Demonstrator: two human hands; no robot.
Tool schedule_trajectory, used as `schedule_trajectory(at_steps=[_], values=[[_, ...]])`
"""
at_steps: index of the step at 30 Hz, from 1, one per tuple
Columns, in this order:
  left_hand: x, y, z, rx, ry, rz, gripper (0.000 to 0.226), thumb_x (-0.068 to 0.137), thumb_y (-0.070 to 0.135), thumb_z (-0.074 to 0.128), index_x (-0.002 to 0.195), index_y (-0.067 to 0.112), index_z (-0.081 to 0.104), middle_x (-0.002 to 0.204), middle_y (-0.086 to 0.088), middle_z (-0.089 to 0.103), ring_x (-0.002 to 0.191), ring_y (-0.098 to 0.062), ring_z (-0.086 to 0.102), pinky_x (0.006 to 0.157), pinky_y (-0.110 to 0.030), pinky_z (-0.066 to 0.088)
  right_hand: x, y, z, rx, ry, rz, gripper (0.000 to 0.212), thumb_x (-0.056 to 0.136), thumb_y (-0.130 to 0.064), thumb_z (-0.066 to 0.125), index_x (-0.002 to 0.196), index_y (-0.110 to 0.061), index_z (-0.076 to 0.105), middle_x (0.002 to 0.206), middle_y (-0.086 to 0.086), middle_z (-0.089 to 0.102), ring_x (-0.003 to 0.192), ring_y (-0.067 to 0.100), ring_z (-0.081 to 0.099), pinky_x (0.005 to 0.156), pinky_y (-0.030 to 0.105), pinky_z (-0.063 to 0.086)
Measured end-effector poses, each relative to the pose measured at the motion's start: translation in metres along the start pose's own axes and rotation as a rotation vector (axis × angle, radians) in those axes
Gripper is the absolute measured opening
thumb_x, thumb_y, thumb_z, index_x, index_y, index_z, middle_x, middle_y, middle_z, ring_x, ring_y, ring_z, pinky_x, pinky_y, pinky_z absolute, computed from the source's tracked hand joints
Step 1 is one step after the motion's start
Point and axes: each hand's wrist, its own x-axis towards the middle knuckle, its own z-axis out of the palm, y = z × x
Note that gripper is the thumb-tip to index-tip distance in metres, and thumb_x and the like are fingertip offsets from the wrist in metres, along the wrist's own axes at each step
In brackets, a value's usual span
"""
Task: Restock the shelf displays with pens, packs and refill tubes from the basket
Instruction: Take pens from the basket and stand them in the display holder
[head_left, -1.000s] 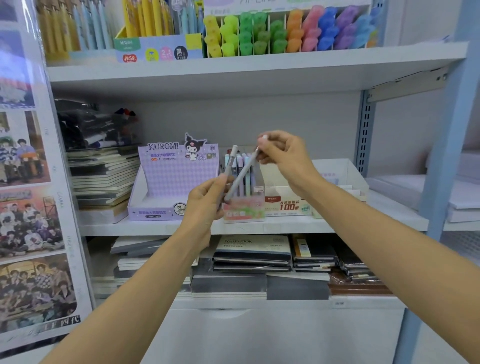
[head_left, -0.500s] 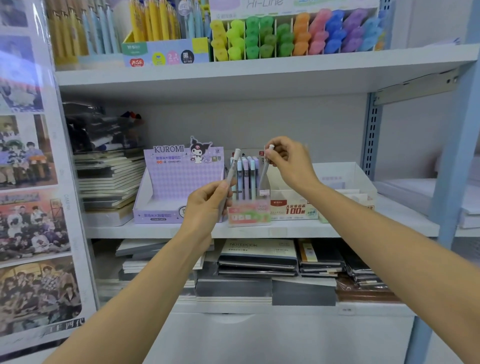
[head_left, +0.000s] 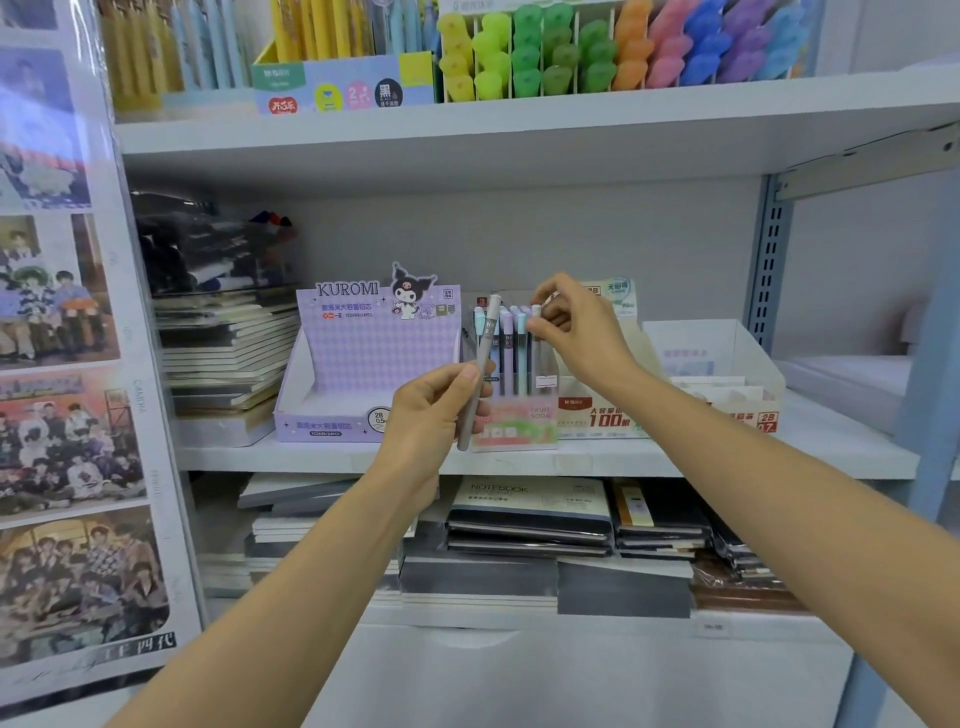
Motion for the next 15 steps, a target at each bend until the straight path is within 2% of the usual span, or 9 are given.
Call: schedule_trajectory(at_steps=[3,5,7,10,12,15], values=[[-0.001,0.0,0.001,0.009,0.001,-0.002,0.019,0.097,0.023,0.055,0.102,0.015,0.071,0.08,0.003,0.068,0.071,-0.01,0.062,0.063,-0.019,0.053,-0.004,0.004,0.005,-0.119,0.004,-0.025,0.016,0.086,-0.015,0.07,0.102,-0.014,0.065,0.092,0.0,0.064,0.082,0.01,0.057,0.081,0.029,0.052],[-0.002,-0.001,0.0,0.03,0.0,0.003,0.02,0.098,0.022,0.054,0.104,0.012,0.071,0.08,0.003,0.068,0.07,-0.008,0.062,0.064,-0.019,0.054,-0.006,0.004,0.004,-0.143,0.031,-0.026,0.018,0.089,-0.019,0.066,0.107,-0.015,0.068,0.1,-0.001,0.061,0.088,0.01,0.055,0.082,0.026,0.048],[-0.003,-0.002,0.0,0.046,-0.008,0.013,0.021,0.098,0.022,0.054,0.105,0.011,0.071,0.081,0.001,0.068,0.069,-0.007,0.062,0.064,-0.019,0.054,-0.011,0.0,-0.004,-0.026,0.105,0.003,0.019,0.092,-0.021,0.063,0.109,-0.015,0.067,0.103,-0.001,0.062,0.089,0.008,0.055,0.079,0.02,0.046],[-0.004,-0.001,0.002,0.061,0.007,0.018,0.019,0.097,0.021,0.055,0.101,0.011,0.071,0.082,-0.001,0.068,0.07,-0.01,0.063,0.066,-0.021,0.055,-0.02,-0.014,-0.017,0.231,0.151,0.067,0.018,0.095,-0.022,0.058,0.11,-0.014,0.064,0.101,-0.002,0.067,0.087,0.008,0.061,0.074,0.02,0.05],[-0.003,0.001,0.006,0.078,0.015,0.029,0.016,0.097,0.021,0.057,0.097,0.013,0.071,0.079,0.001,0.068,0.071,-0.012,0.063,0.067,-0.022,0.056,-0.027,-0.027,-0.02,0.39,0.077,0.092,0.023,0.096,-0.023,0.057,0.116,-0.013,0.062,0.1,-0.001,0.07,0.081,0.009,0.067,0.069,0.02,0.054],[-0.007,0.003,0.015,0.091,-0.006,0.065,0.013,0.096,0.019,0.058,0.094,0.018,0.071,0.078,0.002,0.067,0.069,-0.01,0.063,0.063,-0.02,0.055,-0.036,-0.043,-0.017,0.497,-0.125,0.118,0.026,0.096,-0.02,0.057,0.12,-0.012,0.06,0.1,0.002,0.073,0.086,0.012,0.071,0.073,0.023,0.057]])
